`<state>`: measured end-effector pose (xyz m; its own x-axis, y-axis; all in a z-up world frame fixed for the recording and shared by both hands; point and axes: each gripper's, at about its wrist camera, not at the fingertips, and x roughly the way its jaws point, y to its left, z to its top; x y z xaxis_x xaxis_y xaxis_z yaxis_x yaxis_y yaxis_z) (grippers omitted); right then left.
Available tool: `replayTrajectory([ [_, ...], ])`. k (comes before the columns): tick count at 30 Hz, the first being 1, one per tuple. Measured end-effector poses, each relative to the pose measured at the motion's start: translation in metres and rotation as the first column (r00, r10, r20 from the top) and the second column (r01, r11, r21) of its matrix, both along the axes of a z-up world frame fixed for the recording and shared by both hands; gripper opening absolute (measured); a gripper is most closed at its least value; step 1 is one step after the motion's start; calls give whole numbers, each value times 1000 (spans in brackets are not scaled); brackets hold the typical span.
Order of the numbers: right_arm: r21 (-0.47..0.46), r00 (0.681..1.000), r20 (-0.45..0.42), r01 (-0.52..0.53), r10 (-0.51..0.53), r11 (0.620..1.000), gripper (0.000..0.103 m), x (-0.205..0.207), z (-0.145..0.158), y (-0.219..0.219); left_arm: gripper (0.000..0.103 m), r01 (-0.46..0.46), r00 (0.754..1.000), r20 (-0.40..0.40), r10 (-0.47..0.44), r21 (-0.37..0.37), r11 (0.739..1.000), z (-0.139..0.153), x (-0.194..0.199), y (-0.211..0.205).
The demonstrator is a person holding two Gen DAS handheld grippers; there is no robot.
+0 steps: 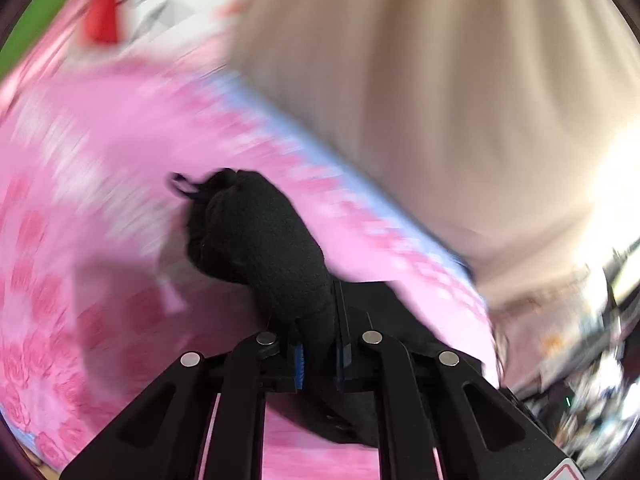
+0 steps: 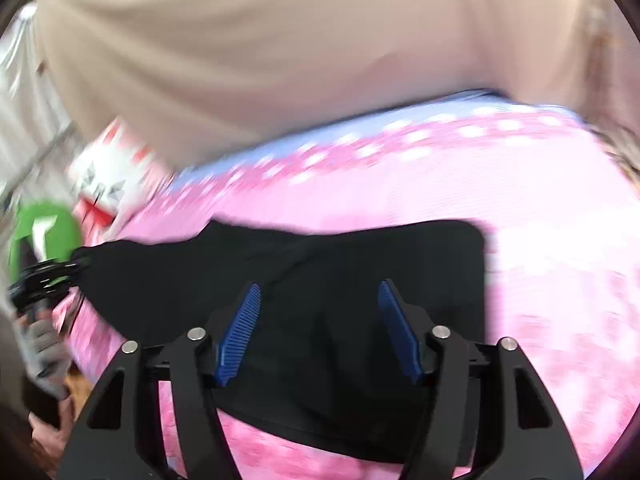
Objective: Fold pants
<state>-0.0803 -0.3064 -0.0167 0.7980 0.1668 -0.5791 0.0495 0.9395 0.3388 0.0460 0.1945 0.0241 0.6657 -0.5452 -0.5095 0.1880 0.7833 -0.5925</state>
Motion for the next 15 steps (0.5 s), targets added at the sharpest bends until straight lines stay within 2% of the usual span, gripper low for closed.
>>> replayTrajectory([
  [2, 8, 998, 13, 66, -66, 998, 63, -13, 2, -27, 8, 91, 992, 86, -96, 59, 994, 39, -15, -44],
  [4, 14, 992, 16, 124, -124, 992, 67, -22, -2, -49, 10, 198, 967, 136, -214, 123, 972, 68, -32, -104],
  [5, 18, 989, 14, 144, -144, 989, 69, -24, -5, -57, 15, 270, 946, 144, -292, 151, 951, 75, -41, -140],
  [6, 27, 987, 8, 161, -161, 987, 69, -28, -10, -64, 35, 324, 928, 140, -346, 159, 933, 74, -47, -163],
  [7, 34, 986, 3, 169, -169, 985, 69, -30, -13, -65, 63, 393, 902, 130, -413, 152, 907, 68, -51, -190],
  [8, 47, 983, -7, 183, -183, 982, 69, -34, -20, -71, 70, 432, 885, 119, -450, 149, 889, 60, -55, -209],
  [10, 77, 980, -26, 198, -196, 977, 69, -42, -29, -79, 68, 488, 862, 59, -503, 174, 855, 30, -62, -251],
  [12, 117, 982, -31, 186, -184, 976, 69, -48, -34, -84, 68, 518, 852, 2, -524, 151, 842, 5, -65, -266],
  [14, 147, 990, -24, 139, -137, 979, 70, -48, -32, -80, 68, 516, 855, -23, -518, 123, 848, -6, -64, -262],
  [15, 160, 993, -22, 115, -113, 980, 72, -46, -32, -77, 68, 496, 867, -26, -497, 123, 860, -8, -64, -253],
])
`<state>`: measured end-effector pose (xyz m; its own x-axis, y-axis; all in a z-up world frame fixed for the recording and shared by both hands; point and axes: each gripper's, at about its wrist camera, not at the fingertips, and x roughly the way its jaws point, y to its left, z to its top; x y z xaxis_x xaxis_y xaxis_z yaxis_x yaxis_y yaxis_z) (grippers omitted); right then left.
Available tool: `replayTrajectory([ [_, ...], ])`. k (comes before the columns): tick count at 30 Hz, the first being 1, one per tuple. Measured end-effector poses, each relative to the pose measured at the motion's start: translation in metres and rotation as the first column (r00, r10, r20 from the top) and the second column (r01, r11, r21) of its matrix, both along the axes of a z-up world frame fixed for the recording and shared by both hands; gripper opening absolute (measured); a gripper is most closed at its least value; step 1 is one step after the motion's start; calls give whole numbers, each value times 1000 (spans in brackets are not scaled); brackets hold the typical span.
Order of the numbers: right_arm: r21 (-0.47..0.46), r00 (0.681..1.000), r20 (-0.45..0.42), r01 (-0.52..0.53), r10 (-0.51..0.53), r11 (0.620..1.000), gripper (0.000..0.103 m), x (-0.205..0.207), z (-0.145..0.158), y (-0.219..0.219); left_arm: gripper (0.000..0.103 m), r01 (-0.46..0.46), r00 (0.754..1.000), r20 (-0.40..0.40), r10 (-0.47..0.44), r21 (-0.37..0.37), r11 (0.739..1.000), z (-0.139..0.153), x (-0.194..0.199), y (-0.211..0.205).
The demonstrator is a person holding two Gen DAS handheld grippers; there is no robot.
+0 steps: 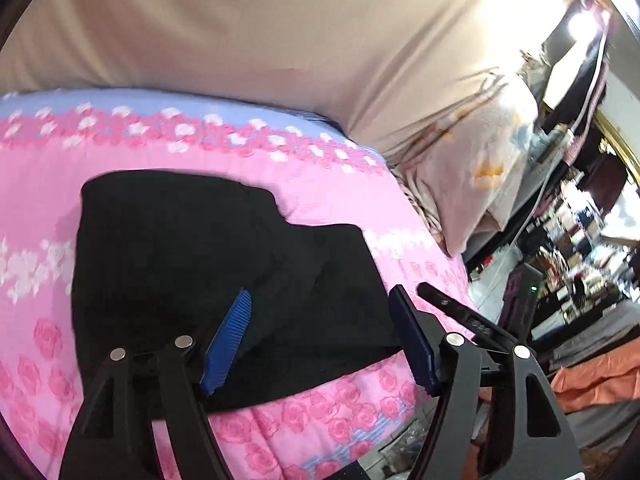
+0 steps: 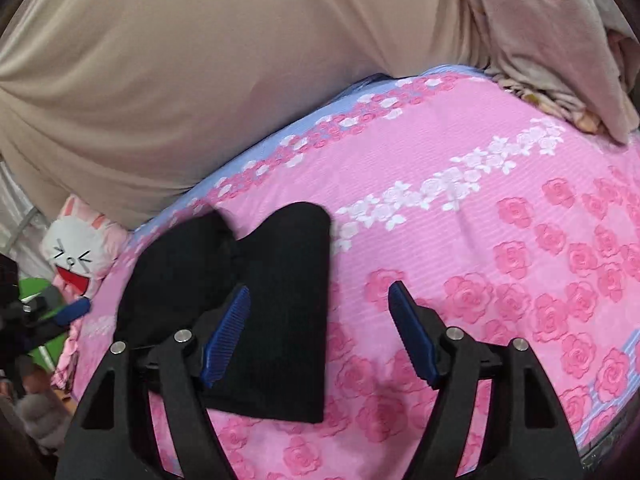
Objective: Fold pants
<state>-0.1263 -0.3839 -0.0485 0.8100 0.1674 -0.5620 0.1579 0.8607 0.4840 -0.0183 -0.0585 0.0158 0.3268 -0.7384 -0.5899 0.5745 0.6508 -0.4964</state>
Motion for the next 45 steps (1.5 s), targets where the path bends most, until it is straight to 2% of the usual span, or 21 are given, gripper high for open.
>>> replayTrajectory([
  [5, 65, 981, 20, -195, 194, 979, 89, 42, 8, 47, 68, -162, 986, 46, 160, 35, 986, 3, -6, 52],
  [6, 70, 976, 12, -220, 219, 973, 90, 55, 7, 57, 68, -183, 982, 44, 182, 35, 982, 1, -8, 64],
  [11, 92, 964, -123, -225, 235, 970, 92, 115, -22, 88, 68, -292, 956, 39, 290, 47, 955, -7, -11, 115],
  [13, 88, 967, -132, -210, 220, 974, 89, 129, -30, 97, 68, -329, 944, 39, 327, 56, 943, -13, -13, 129],
  [15, 113, 958, -112, -253, 265, 961, 23, 137, -23, 112, 68, -350, 937, 31, 349, 58, 935, -17, -11, 142],
  [16, 116, 961, -94, -251, 262, 961, 22, 134, -16, 115, 68, -353, 936, 22, 353, 56, 934, -18, -10, 146],
  [18, 71, 968, 23, -250, 249, 966, 16, 117, 25, 117, 68, -353, 936, 1, 353, 42, 935, -20, -7, 151],
  [20, 70, 962, 129, -253, 242, 965, 16, 90, 61, 111, 68, -347, 938, 0, 347, 39, 937, -19, -7, 151],
  [21, 30, 958, 173, -238, 230, 971, 16, 71, 77, 108, 68, -341, 940, 2, 341, 36, 939, -19, -7, 149],
  [23, -63, 969, 182, -158, 167, 986, 16, 40, 84, 98, 68, -328, 945, 0, 328, 31, 944, -21, -8, 148],
  [24, -89, 981, 146, -116, 128, 989, 16, 32, 74, 90, 68, -318, 948, -6, 318, 29, 948, -24, -6, 146],
  [26, -95, 996, -2, -88, 89, 992, 21, 35, 32, 73, 68, -301, 953, -25, 302, 29, 953, -31, -1, 137],
  [28, -68, 984, -177, -37, 25, 997, 27, 40, -22, 53, 68, -274, 959, -65, 276, 33, 961, -43, 7, 122],
  [30, 3, 992, -122, -26, 26, 1000, 36, 27, -25, 44, 68, -259, 960, -95, 263, 52, 965, -54, 16, 107],
  [31, -15, 996, -86, -5, 4, 1000, 42, 18, -15, 41, 68, -257, 960, -103, 262, 58, 965, -57, 18, 102],
  [33, -75, 999, -39, 34, -37, 997, 66, 10, 2, 35, 68, -249, 956, -143, 255, 59, 967, -67, 25, 92],
  [35, -97, 999, -21, 46, -49, 994, 68, 10, 11, 26, 68, -234, 953, -186, 238, 44, 971, -76, 30, 86],
  [37, -65, 999, -22, 45, -47, 997, 70, 16, 9, 17, 68, -224, 942, -247, 226, 37, 974, -89, 38, 78],
  [41, 43, 996, -83, -5, 9, 999, 89, 38, -14, 8, 74, -240, 915, -332, 230, 10, 971, -111, 53, 72],
  [43, 115, 992, -121, -33, 47, 993, 89, 49, -32, 11, 83, -247, 898, -384, 213, -43, 968, -120, 61, 73],
  [45, 191, 988, -126, -64, 89, 980, 89, 57, -42, 15, 83, -249, 896, -397, 199, -78, 965, -122, 67, 74],
])
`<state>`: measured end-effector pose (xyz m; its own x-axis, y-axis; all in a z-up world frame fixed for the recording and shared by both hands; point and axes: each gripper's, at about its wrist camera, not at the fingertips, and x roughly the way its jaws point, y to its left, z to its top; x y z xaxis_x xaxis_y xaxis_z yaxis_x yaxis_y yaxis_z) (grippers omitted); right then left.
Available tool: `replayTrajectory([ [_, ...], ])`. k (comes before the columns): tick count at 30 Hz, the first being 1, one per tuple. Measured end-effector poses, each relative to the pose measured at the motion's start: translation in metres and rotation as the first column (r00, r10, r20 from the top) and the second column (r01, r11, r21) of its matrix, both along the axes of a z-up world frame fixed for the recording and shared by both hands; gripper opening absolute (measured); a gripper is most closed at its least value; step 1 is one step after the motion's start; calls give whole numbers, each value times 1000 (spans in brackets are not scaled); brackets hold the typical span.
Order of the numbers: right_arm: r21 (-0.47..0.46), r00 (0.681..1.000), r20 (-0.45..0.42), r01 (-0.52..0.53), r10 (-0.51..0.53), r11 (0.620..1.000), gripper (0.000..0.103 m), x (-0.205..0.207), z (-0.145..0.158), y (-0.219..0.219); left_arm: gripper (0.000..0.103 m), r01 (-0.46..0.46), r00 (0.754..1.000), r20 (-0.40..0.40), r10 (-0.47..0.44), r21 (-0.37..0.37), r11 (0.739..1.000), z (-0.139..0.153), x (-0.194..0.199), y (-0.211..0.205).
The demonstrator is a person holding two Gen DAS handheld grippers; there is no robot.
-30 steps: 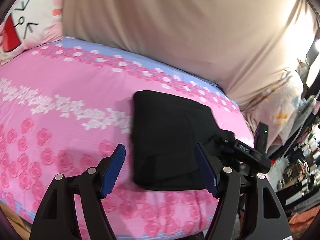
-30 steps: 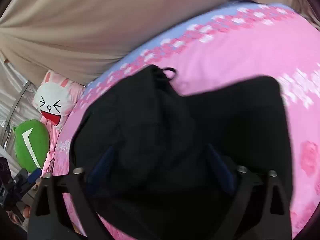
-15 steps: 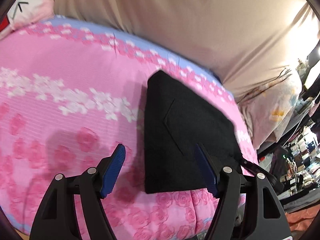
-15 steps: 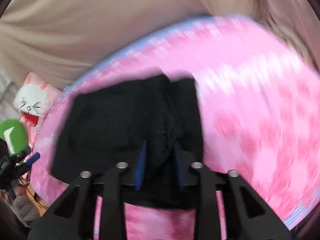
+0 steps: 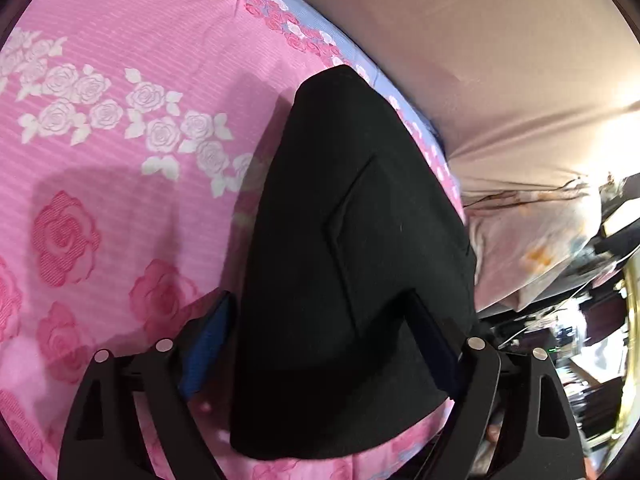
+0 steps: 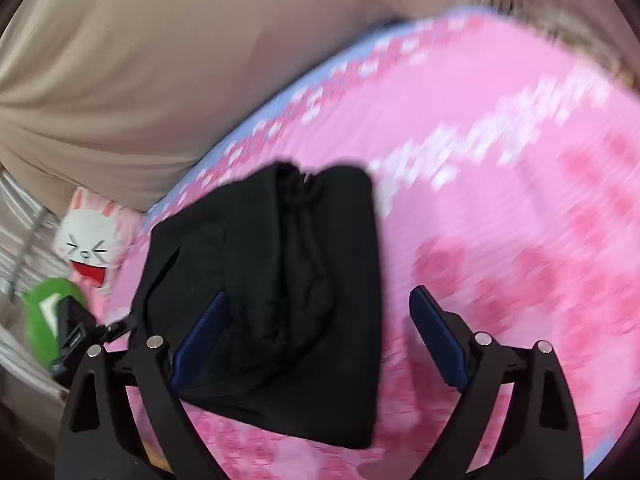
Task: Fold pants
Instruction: 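Grasp the folded bundle edge with the left tool while the right tool grasps it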
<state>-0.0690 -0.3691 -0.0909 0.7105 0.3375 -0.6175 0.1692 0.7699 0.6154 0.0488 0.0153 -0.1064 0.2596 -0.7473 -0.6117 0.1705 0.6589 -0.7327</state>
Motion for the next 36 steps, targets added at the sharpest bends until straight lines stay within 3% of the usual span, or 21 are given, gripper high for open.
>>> replayTrajectory([
  [2, 27, 1000, -9, -7, 7, 1000, 88, 7, -8, 7, 83, 6, 1000, 5, -6, -28, 1000, -2, 6, -2],
  [3, -7, 1000, -12, -3, 3, 1000, 72, 10, -8, 13, 67, 22, 1000, 9, -22, -42, 999, -1, 8, -3],
  [4, -44, 1000, -10, -12, 12, 999, 62, 13, -5, 19, 47, 37, 999, 12, -36, -45, 998, 0, 10, -4],
  [5, -67, 1000, 7, -28, 29, 997, 45, 14, 4, 27, 39, 45, 999, 31, -44, -39, 998, 6, 11, -4],
  [6, -86, 999, 32, -31, 34, 996, 39, 13, 16, 33, 25, 46, 997, 58, -44, -34, 998, 15, 9, 0],
  [8, -103, 994, 99, -44, 54, 994, 36, 9, 45, 43, 22, 38, 993, 110, -35, -29, 999, 38, 4, 10],
  [11, -116, 978, 157, -123, 141, 986, 40, 4, 71, 64, 22, 6, 981, 193, -4, -8, 1000, 70, -12, 40],
  [14, -172, 982, 102, -140, 159, 975, 66, 7, 52, 79, 35, -50, 976, 213, 36, 60, 997, 73, -21, 67],
  [17, -223, 997, 16, -74, 80, 972, 68, 4, 27, 72, 33, -139, 976, 194, 101, 194, 971, 56, -27, 86],
  [20, -155, 995, 34, -88, 95, 984, 68, -10, 34, 63, 33, -157, 969, 218, 114, 190, 969, 60, -39, 103],
  [22, -175, 990, 62, -113, 126, 978, 68, -14, 46, 70, 34, -154, 950, 298, 90, 201, 967, 81, -52, 102],
  [25, -186, 972, 72, -206, 223, 961, 67, -9, 51, 96, 45, -86, 925, 379, 1, 209, 974, 106, -68, 78],
  [26, -200, 968, 61, -228, 244, 953, 62, -3, 47, 106, 48, -62, 918, 395, -28, 212, 975, 110, -73, 69],
  [28, -245, 955, 30, -280, 296, 928, 28, 2, 39, 123, 67, 8, 895, 432, -108, 227, 974, 115, -85, 39],
  [29, -250, 950, 21, -297, 311, 922, 12, 2, 37, 129, 68, 33, 884, 445, -142, 243, 969, 114, -88, 22],
  [33, -193, 933, 80, -331, 351, 924, 10, 8, 52, 129, 70, 155, 848, 442, -294, 323, 934, 97, -106, -41],
  [36, -130, 912, 156, -361, 379, 923, 10, 15, 74, 124, 71, 218, 835, 415, -362, 354, 909, 82, -111, -73],
])
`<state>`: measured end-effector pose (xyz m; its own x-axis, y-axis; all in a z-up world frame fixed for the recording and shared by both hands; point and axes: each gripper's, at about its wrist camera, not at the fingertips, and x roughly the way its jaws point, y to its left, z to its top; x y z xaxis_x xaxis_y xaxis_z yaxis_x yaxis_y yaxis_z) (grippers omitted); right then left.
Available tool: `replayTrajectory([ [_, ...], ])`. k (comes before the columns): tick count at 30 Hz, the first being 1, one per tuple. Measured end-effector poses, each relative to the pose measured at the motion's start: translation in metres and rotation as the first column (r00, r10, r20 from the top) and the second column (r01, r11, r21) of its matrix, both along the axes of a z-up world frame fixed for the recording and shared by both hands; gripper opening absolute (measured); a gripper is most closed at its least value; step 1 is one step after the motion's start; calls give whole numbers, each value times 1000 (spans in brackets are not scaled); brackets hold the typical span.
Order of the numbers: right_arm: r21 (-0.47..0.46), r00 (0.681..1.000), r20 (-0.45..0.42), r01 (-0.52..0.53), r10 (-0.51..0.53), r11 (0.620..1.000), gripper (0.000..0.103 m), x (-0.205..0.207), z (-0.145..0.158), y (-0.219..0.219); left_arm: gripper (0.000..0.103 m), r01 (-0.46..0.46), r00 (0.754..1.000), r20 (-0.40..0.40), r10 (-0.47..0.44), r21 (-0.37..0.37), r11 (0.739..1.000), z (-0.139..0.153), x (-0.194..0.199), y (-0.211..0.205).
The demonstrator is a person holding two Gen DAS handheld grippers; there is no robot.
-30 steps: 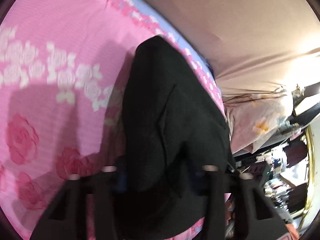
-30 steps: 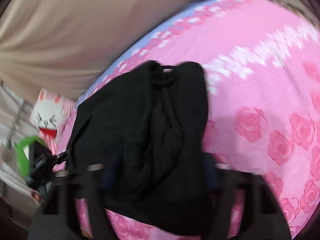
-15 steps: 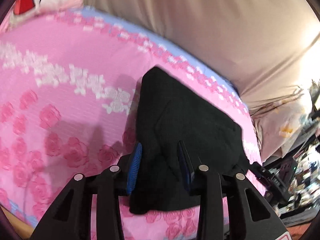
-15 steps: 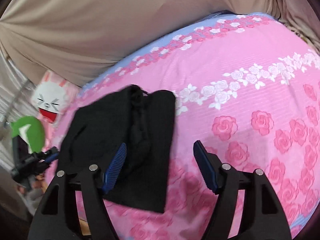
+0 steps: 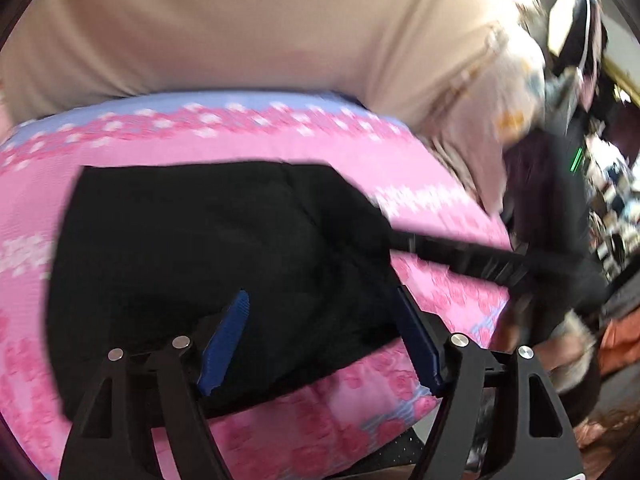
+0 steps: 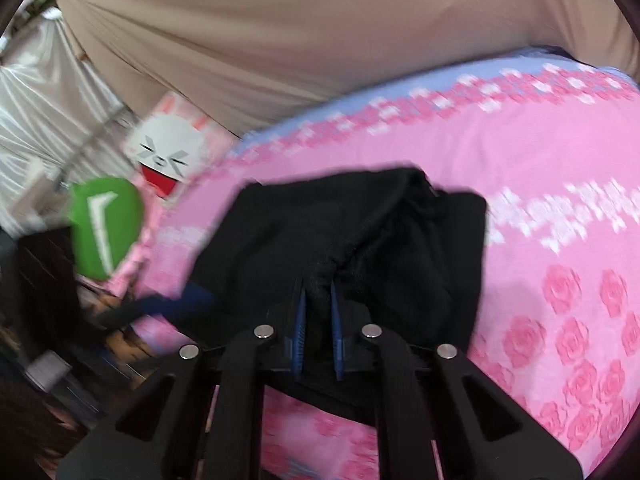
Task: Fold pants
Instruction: 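Grasp the folded bundle edge with the left tool while the right tool grasps it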
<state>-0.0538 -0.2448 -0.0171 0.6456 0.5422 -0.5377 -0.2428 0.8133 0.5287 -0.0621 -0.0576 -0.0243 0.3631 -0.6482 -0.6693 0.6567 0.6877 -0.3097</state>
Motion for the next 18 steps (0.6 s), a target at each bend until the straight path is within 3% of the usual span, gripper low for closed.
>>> replayTrajectory([
  [3, 80, 999, 28, -46, 44, 996, 10, 13, 16, 2, 71, 11, 1000, 11, -11, 29, 1000, -8, 3, -23],
  [5, 75, 997, 33, -78, 75, 994, 11, 23, 18, 8, 46, -31, 998, 50, 28, 52, 998, -6, 12, -29],
  [6, 54, 997, 33, -75, 73, 996, 13, 26, 17, 9, 9, -46, 998, 43, 44, 63, 997, -5, 20, -28],
  [7, 30, 999, 41, -36, 35, 999, 16, 25, 17, 4, 5, -60, 998, 13, 60, 58, 997, -3, 31, -24],
  [8, 11, 999, 52, 9, -9, 1000, 27, 23, 16, -5, 5, -67, 998, -16, 67, 32, 997, 0, 39, -18],
  [9, 6, 997, 66, 41, -41, 999, 51, 19, 16, -15, 5, -79, 996, -43, 79, -7, 997, 6, 48, -8],
  [10, -13, 991, 84, 106, -105, 994, 58, 14, 16, -29, 5, -88, 995, -44, 87, -25, 996, 11, 51, -2],
  [13, -131, 980, 81, 190, -181, 973, 60, 18, 8, -40, 5, -105, 994, -21, 103, -82, 991, 32, 59, 14],
  [16, -151, 987, 48, 161, -155, 975, 57, 35, -7, -33, 5, -110, 994, 0, 110, -102, 989, 43, 59, 18],
  [17, -163, 989, 47, 149, -143, 975, 54, 40, -11, -28, 5, -112, 994, 7, 113, -100, 989, 45, 59, 18],
  [18, -185, 991, 44, 131, -125, 974, 41, 46, -16, -20, 5, -113, 993, 5, 114, -100, 988, 46, 59, 18],
])
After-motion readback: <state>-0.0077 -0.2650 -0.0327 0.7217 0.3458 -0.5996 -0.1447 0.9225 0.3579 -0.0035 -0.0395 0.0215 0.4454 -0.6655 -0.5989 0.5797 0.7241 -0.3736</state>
